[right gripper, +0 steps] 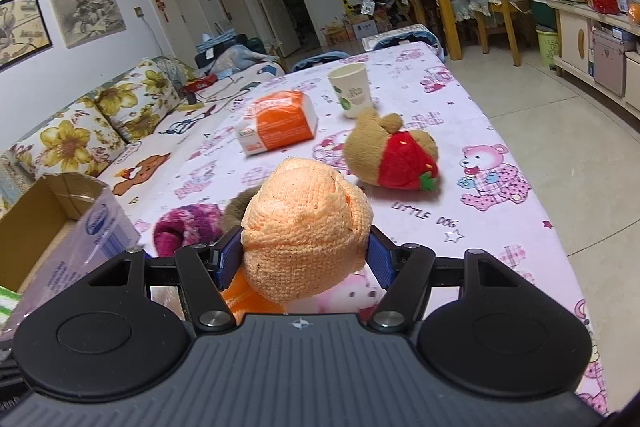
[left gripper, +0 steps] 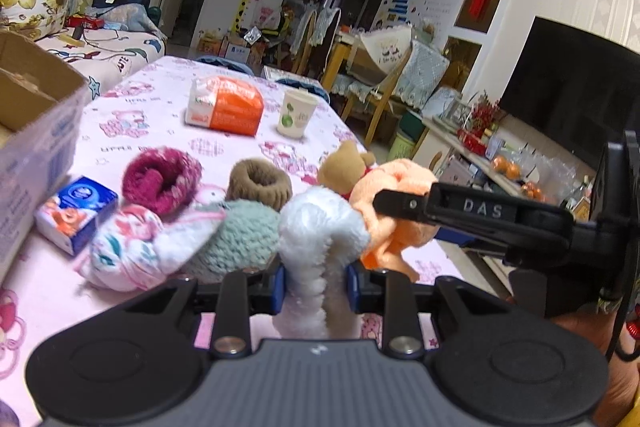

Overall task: Organize soft objects
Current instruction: 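Carry the white plush with left tool while right tool carries orange plush to box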

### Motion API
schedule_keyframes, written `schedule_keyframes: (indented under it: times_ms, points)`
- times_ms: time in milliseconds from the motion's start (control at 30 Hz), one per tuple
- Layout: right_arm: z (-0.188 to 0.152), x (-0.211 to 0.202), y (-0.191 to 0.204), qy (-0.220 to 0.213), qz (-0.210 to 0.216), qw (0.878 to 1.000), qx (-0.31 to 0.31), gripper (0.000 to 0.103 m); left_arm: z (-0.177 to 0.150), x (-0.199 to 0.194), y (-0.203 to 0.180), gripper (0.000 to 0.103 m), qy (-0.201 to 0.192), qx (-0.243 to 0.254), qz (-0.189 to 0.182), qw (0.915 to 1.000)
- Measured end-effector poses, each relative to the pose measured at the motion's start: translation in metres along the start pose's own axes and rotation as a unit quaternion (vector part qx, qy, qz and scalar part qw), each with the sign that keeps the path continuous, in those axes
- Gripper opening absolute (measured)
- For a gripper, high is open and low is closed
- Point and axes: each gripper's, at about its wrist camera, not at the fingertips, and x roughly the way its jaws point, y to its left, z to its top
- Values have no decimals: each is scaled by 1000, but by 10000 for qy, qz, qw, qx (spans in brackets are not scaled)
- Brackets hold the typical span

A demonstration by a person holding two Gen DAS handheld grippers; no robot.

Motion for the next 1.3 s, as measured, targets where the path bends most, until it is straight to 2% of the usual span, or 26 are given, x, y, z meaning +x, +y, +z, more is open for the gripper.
schedule_keyframes:
  times_ms: [467, 667, 800, 967, 1133, 1300]
  points:
    - [-2, 8, 28, -41, 285, 9993, -249, 80, 21, -38, 33, 27, -423, -369, -56, 9984]
    - [-4, 12, 41, -84, 334, 9982, -489, 80, 24, -43, 46, 30, -393, -553, 28, 9977]
    - [-3, 14, 42, -103, 328, 9981, -521, 80, 25, -49, 56, 42, -442, -730, 112, 9963]
    - [-7, 18, 46, -87, 296, 9979, -573, 81, 28, -54, 63, 42, -534, -775, 181, 9954]
    - [-8, 13, 50, -126, 298, 9976, -614, 81, 31, -61, 64, 36, -663, -776, 170, 9946]
    - [-8, 9, 54, -194, 325, 9973, -628, 81, 35, -71, 70, 35, -882, -802, 236, 9926]
